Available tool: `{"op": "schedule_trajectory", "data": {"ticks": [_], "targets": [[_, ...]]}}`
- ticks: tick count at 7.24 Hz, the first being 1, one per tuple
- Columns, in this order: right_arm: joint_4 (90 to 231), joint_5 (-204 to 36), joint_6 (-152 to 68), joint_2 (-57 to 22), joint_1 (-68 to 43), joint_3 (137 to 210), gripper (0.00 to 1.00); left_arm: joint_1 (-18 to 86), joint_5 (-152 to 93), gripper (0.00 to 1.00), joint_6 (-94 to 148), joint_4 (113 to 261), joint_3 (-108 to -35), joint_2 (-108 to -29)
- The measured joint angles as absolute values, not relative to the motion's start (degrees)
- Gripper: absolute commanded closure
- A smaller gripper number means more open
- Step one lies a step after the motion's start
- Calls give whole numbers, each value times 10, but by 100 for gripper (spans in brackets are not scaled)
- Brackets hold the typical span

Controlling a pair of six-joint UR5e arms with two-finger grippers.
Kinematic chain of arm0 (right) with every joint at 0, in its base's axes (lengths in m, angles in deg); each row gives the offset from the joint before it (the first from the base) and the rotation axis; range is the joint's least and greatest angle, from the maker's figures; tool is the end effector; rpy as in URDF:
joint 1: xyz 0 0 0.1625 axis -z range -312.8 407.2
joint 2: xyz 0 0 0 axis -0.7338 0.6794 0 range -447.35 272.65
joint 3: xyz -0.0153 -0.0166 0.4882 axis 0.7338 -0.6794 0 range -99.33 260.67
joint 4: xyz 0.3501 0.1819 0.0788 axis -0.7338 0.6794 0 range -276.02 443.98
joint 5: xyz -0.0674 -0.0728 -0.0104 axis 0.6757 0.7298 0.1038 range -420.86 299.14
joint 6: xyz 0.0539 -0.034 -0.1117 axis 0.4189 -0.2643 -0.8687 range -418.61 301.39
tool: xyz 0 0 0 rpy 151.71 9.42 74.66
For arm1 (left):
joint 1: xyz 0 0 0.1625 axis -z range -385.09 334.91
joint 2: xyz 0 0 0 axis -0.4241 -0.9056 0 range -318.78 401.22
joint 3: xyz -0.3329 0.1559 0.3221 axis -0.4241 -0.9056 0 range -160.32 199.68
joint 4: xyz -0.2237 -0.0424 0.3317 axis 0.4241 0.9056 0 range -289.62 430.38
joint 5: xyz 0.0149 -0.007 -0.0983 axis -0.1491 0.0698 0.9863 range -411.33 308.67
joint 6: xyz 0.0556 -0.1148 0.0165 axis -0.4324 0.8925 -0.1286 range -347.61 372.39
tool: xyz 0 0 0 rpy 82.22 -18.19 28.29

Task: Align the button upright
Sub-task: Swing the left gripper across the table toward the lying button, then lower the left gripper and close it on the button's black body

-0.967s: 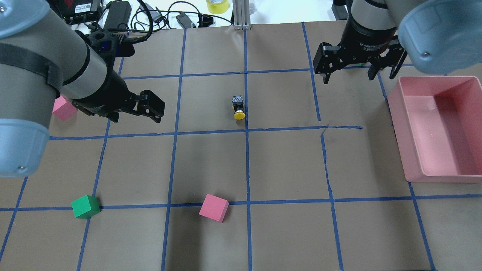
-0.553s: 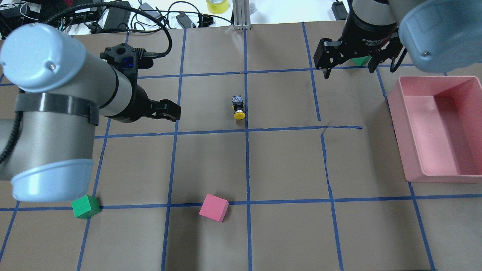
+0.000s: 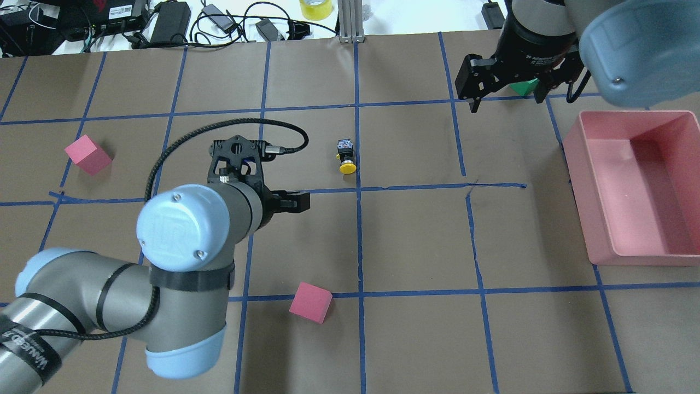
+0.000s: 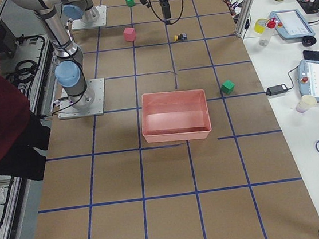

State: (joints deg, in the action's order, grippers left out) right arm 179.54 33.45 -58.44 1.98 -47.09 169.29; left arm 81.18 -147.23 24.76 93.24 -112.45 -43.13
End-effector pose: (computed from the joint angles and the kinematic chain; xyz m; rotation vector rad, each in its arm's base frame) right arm 0.1607 -0.4878 0.5393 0.1039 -3.0643 0.1723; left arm -0.2296 -0.3581 0.3640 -0.0597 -2.9929 0.8330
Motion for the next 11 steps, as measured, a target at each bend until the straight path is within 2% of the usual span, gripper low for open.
{"op": "schedule_trajectory", "data": {"ticks": [4,8,11], "targets": [[1795,337,-588,19,-470,1694,0,851,-1480,0,277,801,-1133,-551],[1797,343,-598,15,-470,1694,0,852,-1477,1,281,721,-1062,-682],[1829,337,-620,12,-461,1695,0,860,-1468,1,295,680,-1015,-752]]}}
